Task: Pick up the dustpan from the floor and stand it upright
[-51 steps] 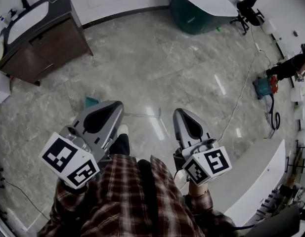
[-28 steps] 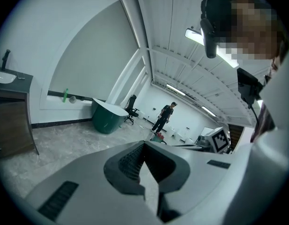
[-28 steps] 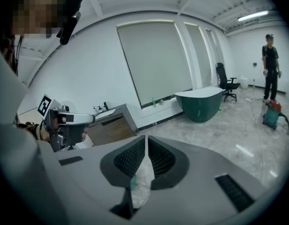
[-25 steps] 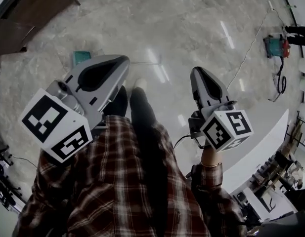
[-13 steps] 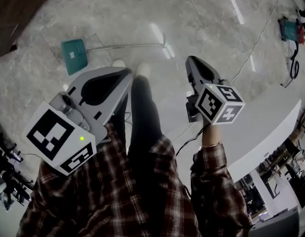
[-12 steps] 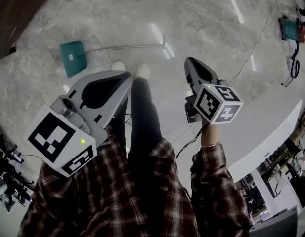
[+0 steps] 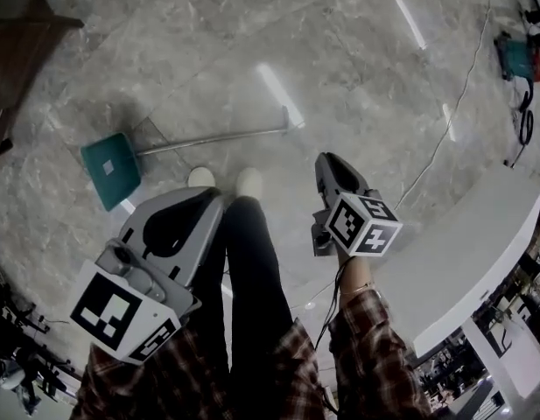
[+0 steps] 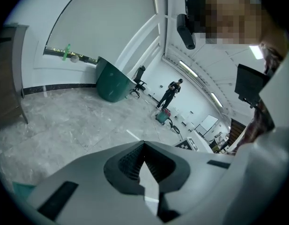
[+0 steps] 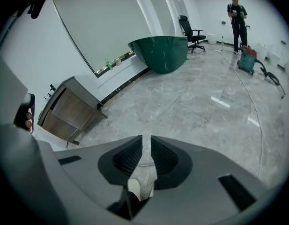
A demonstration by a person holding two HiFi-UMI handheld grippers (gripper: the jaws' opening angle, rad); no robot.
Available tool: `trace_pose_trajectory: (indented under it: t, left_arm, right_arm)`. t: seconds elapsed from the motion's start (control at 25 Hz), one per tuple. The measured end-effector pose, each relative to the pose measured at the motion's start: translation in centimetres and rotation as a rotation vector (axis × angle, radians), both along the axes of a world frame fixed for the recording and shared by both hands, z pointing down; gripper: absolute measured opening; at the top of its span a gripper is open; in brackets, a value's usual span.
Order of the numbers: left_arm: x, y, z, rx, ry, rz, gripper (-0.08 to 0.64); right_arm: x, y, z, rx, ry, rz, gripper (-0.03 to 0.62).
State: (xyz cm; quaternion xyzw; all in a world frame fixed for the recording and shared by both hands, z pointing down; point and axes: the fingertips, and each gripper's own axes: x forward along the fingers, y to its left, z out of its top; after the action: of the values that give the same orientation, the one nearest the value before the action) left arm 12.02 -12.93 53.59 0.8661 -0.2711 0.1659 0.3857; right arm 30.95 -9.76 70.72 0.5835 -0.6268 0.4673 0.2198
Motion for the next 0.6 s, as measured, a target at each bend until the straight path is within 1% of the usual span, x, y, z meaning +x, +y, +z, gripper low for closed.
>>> trace_pose_trajectory:
  t: [0.12, 0.32, 0.48, 0.6]
  left_arm:
    - [0.4, -1.3, 4.0, 0.000, -0.002, -0.015, 0.000]
    - [0.8, -2.4, 10.9, 0.007, -0.010, -0.034, 0.000]
    - [0.0, -2.5, 16.6, 0.005, -0.014, -0.059, 0.000]
    - [-0.8, -3.2, 20.1, 0.026, -0.016, -0.075, 0.000]
  right_arm:
    - [1.0, -0.6, 5.2, -0.024, -0.001, 0.028, 0.065]
    - [2.1, -1.1, 14.5, -0.072, 0.010, 0.064, 0.088]
    - [2.6, 0.2, 22.0, -0.122, 0.027, 0.095, 0.101]
    - [2.9, 0.9, 27.2, -0.153, 0.035, 0.095, 0.103]
